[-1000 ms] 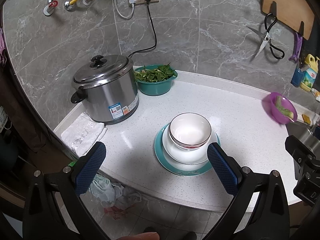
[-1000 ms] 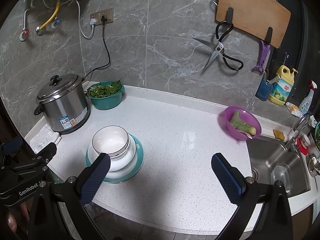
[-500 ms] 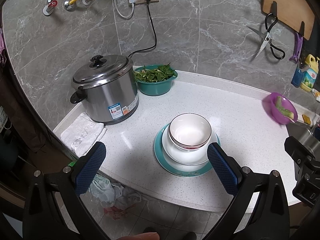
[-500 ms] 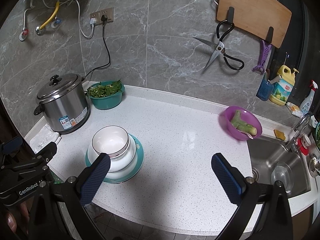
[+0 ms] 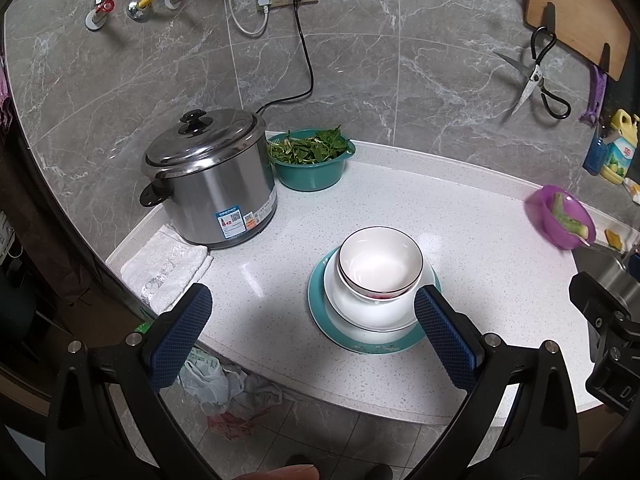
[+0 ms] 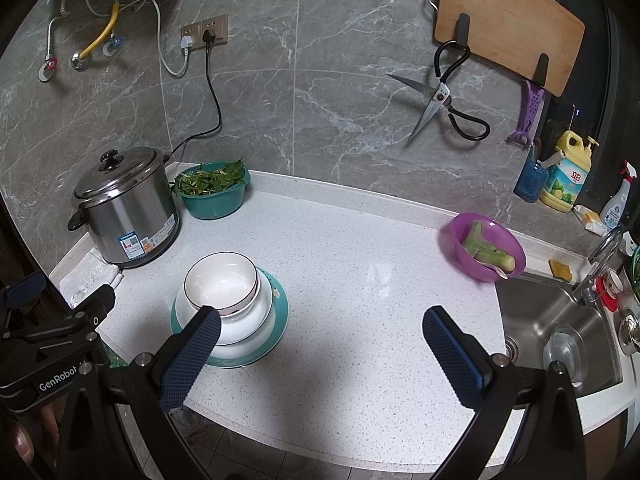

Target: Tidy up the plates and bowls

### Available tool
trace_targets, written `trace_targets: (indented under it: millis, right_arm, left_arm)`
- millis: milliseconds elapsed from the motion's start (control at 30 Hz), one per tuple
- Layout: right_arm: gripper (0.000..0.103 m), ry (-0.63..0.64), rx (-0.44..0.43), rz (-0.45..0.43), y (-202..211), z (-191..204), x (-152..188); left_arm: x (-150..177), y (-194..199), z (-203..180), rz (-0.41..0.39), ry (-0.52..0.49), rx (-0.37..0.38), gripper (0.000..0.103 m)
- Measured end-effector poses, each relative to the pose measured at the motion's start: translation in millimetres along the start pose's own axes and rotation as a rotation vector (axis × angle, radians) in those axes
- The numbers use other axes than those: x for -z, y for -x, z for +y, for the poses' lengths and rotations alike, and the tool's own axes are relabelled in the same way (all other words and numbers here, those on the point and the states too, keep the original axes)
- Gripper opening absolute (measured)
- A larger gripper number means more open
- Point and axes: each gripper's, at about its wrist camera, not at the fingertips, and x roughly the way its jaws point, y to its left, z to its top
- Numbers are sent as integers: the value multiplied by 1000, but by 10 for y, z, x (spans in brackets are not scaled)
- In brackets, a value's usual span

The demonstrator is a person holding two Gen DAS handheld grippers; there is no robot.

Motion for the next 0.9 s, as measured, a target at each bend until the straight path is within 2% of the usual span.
trace_targets:
  millis: [900]
  right_arm:
    - [103, -1, 1, 2, -10, 8, -4]
  left_arm:
    - [-18, -18, -22, 4, 0, 3, 103]
